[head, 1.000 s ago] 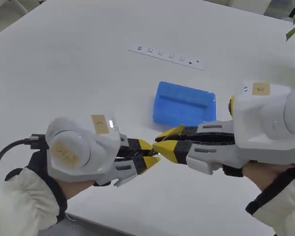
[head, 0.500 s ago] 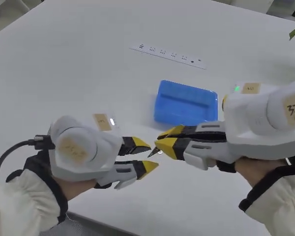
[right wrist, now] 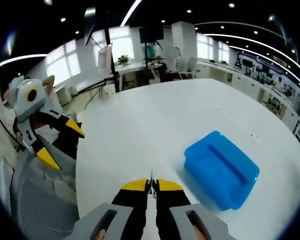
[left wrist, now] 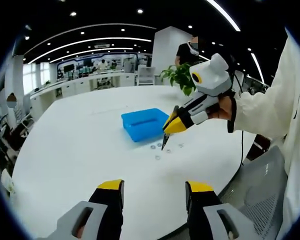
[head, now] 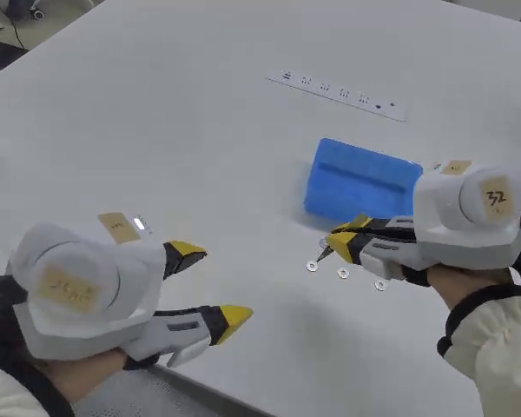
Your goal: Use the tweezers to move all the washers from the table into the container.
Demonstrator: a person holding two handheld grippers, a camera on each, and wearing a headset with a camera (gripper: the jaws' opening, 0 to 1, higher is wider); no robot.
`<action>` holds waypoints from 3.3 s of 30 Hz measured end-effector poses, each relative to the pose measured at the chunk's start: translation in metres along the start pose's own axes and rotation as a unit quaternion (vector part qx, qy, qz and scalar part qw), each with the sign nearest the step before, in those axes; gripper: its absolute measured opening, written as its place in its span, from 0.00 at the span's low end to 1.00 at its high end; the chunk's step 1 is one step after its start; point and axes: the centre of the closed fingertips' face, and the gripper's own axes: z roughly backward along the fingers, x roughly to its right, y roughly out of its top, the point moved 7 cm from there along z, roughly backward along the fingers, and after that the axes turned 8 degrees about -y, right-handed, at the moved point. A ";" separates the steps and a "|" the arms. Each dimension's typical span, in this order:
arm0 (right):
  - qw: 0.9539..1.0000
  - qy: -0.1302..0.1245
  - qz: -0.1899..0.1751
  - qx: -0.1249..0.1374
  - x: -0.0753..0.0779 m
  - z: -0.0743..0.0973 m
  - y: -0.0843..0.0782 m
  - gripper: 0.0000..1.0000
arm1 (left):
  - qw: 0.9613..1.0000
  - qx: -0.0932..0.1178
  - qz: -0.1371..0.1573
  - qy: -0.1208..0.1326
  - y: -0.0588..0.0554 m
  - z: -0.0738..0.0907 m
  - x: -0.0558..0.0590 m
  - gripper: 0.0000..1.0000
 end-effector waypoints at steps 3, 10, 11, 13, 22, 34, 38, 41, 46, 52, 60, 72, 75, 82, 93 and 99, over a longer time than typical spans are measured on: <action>1.000 -0.005 0.002 -0.010 0.005 -0.007 -0.004 0.02 | 1.000 0.004 0.007 0.011 -0.001 0.006 0.001 0.51; 1.000 -0.003 0.004 -0.026 0.005 -0.018 -0.011 0.02 | 0.999 0.004 0.008 0.034 -0.001 0.010 0.000 0.65; 1.000 -0.003 0.005 -0.027 0.005 -0.019 -0.012 0.02 | 0.999 0.003 0.009 0.036 -0.002 0.010 -0.001 0.66; 1.000 -0.004 0.006 -0.028 0.005 -0.019 -0.013 0.02 | 0.999 0.003 0.011 0.040 -0.003 0.011 0.000 0.68; 1.000 -0.010 0.001 -0.024 0.005 -0.022 -0.015 0.02 | 0.999 -0.004 0.018 0.041 -0.007 0.015 0.003 0.70; 1.000 -0.012 -0.008 -0.021 0.008 -0.026 -0.015 0.02 | 0.999 -0.010 0.019 0.046 -0.009 0.015 0.000 0.71; 1.000 -0.012 -0.006 -0.022 0.008 -0.026 -0.015 0.03 | 0.999 -0.012 0.018 0.047 -0.010 0.016 0.000 0.71; 1.000 -0.012 -0.007 -0.020 0.007 -0.025 -0.015 0.03 | 0.999 -0.014 0.019 0.047 -0.010 0.016 0.001 0.71; 1.000 -0.007 -0.012 -0.020 0.005 -0.025 -0.015 0.03 | 0.999 -0.012 0.018 0.049 -0.009 0.017 0.000 0.71; 1.000 -0.006 -0.013 -0.022 0.006 -0.025 -0.014 0.03 | 0.999 -0.012 0.017 0.050 -0.008 0.017 0.000 0.70; 1.000 -0.003 -0.016 -0.023 0.005 -0.023 -0.016 0.03 | 0.999 -0.011 0.014 0.051 -0.007 0.017 0.000 0.70; 0.999 -0.001 -0.028 -0.018 0.006 -0.026 -0.016 0.03 | 0.999 -0.016 0.012 0.050 -0.008 0.016 -0.001 0.70; 0.999 -0.002 -0.031 -0.017 0.006 -0.026 -0.017 0.03 | 0.998 -0.018 0.010 0.051 -0.008 0.016 -0.001 0.70; 0.999 -0.006 -0.033 -0.010 0.003 -0.026 -0.018 0.03 | 0.998 -0.021 0.010 0.050 -0.008 0.016 -0.001 0.75; 0.999 -0.025 -0.025 -0.011 0.002 -0.024 -0.023 0.02 | 0.999 -0.019 0.013 0.049 -0.006 0.014 0.004 0.97; 0.999 -0.031 -0.014 -0.017 0.001 -0.026 -0.021 0.01 | 0.999 -0.007 0.011 0.052 -0.002 0.018 0.011 0.99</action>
